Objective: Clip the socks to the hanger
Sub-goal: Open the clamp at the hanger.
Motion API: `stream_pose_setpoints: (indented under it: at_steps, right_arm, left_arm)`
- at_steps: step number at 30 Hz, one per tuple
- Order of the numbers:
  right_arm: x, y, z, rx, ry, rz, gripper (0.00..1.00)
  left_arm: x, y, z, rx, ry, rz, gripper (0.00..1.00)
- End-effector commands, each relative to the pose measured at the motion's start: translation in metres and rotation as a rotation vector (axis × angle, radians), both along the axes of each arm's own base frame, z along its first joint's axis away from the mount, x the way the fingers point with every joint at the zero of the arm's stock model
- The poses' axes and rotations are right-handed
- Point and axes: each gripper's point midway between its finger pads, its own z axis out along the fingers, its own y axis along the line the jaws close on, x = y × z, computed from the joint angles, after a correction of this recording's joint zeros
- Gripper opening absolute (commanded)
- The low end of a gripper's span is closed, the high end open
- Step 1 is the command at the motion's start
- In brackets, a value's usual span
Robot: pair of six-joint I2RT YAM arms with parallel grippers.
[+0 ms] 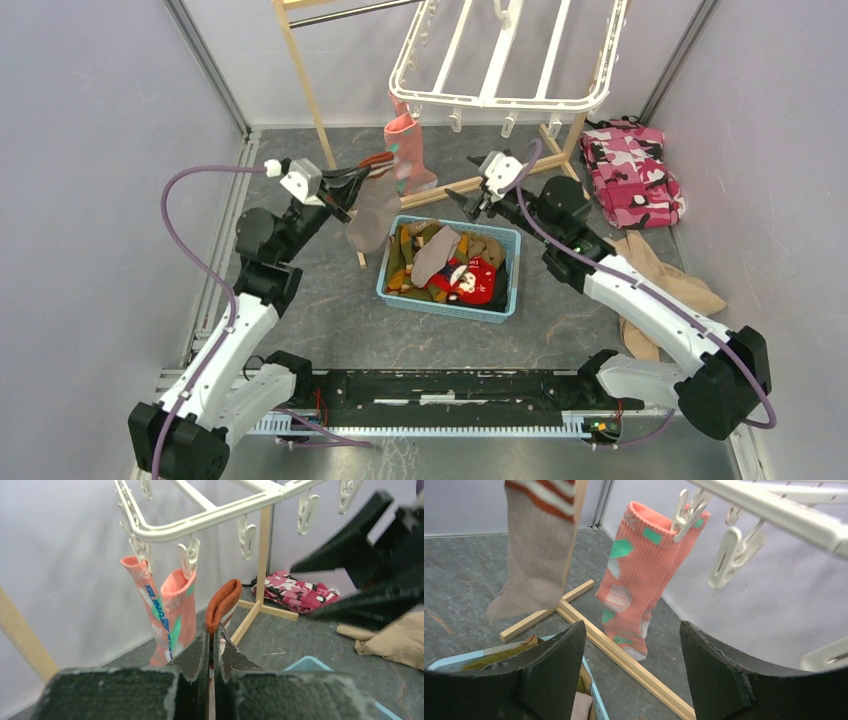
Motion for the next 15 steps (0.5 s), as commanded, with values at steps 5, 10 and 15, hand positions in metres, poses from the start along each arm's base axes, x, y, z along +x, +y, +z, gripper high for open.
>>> stream_pose_setpoints:
  at_steps: [5, 10, 15]
  right_arm:
    - [0.017, -0.011, 0.033, 0.233, -0.142, -0.138, 0.69]
    - [0.033, -0.015, 0.038, 0.324, -0.113, -0.206, 0.64]
    - [0.043, -0.013, 0.044, 0.386, -0.114, -0.223, 0.63]
  left_arm:
    - [0.013, -0.01, 0.026, -0.004, -0.013, -0.034, 0.02]
    - [0.01, -0.009, 0.025, -0.006, -0.016, -0.031, 0.02]
    - [0.009, -0.011, 0.023, -0.009, -0.011, -0.046, 0.02]
